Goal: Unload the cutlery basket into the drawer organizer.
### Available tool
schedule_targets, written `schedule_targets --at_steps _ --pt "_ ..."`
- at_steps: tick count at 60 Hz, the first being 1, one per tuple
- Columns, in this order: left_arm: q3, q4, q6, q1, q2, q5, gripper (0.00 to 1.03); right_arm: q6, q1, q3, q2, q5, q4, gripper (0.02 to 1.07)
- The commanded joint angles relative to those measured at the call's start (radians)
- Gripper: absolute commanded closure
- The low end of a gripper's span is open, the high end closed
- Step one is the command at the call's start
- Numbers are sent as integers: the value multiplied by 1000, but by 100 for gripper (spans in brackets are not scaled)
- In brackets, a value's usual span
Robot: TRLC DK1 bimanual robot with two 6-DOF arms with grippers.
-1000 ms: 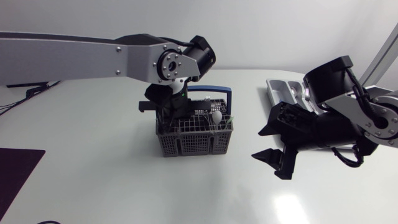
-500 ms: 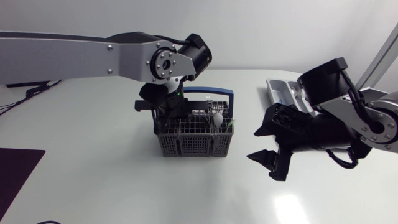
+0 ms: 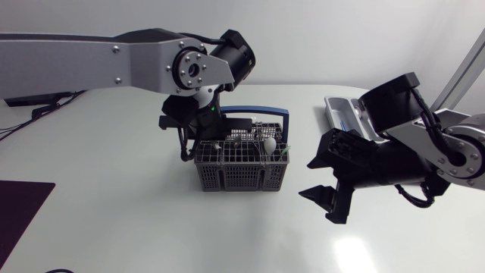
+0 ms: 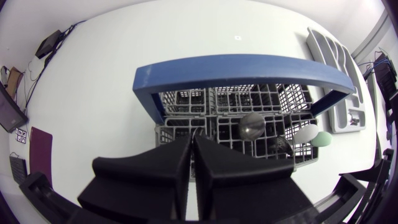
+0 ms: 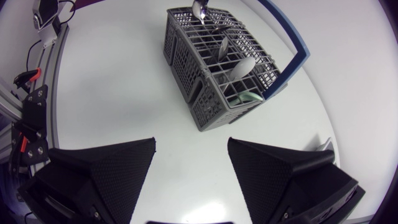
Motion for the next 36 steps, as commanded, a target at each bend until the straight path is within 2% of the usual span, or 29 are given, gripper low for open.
schedule_targets --at_steps 1,17,29,36 --pt "-16 -6 13 -3 -27 -11 100 24 8 -32 -8 9 8 23" --pt "2 -31 54 -33 -25 -95 100 24 8 -43 -10 9 8 23" --pt "88 -183 53 -57 31 -151 100 23 8 -50 -11 9 10 23" --pt "122 -224 53 -67 39 -165 100 21 8 -52 -16 9 10 23"
